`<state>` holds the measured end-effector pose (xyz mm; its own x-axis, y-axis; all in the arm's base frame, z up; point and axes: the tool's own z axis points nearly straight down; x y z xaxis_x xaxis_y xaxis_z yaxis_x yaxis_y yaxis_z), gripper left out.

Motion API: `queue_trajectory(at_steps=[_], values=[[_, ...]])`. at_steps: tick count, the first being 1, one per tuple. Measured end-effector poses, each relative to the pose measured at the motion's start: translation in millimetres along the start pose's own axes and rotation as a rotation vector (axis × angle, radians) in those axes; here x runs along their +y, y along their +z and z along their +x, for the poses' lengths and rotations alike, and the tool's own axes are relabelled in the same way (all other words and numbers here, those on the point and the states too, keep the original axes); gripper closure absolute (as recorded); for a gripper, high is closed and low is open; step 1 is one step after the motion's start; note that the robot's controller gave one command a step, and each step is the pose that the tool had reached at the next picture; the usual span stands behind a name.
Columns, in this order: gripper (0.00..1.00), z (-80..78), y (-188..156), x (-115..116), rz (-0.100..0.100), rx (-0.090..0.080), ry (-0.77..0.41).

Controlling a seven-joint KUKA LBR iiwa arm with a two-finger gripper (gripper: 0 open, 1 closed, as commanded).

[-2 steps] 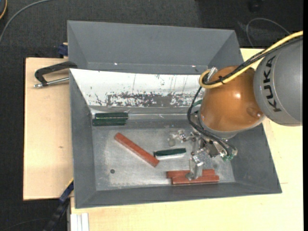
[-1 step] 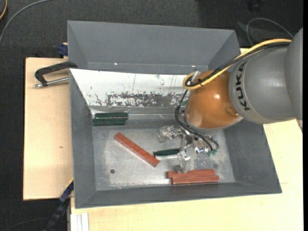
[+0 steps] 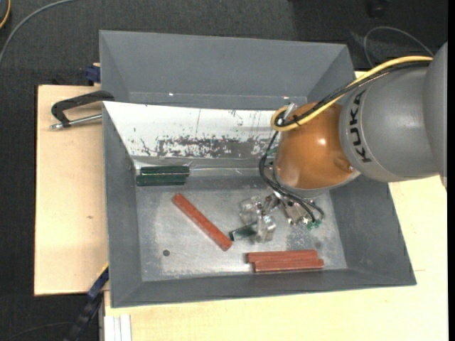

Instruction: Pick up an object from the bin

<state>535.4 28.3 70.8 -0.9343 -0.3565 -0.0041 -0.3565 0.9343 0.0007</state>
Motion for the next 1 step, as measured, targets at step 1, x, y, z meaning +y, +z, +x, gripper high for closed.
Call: queue_trajectory(at_steps=[1], values=[[1.0,9.7,-211.0,19.6,0.004,-0.011,0.0]])
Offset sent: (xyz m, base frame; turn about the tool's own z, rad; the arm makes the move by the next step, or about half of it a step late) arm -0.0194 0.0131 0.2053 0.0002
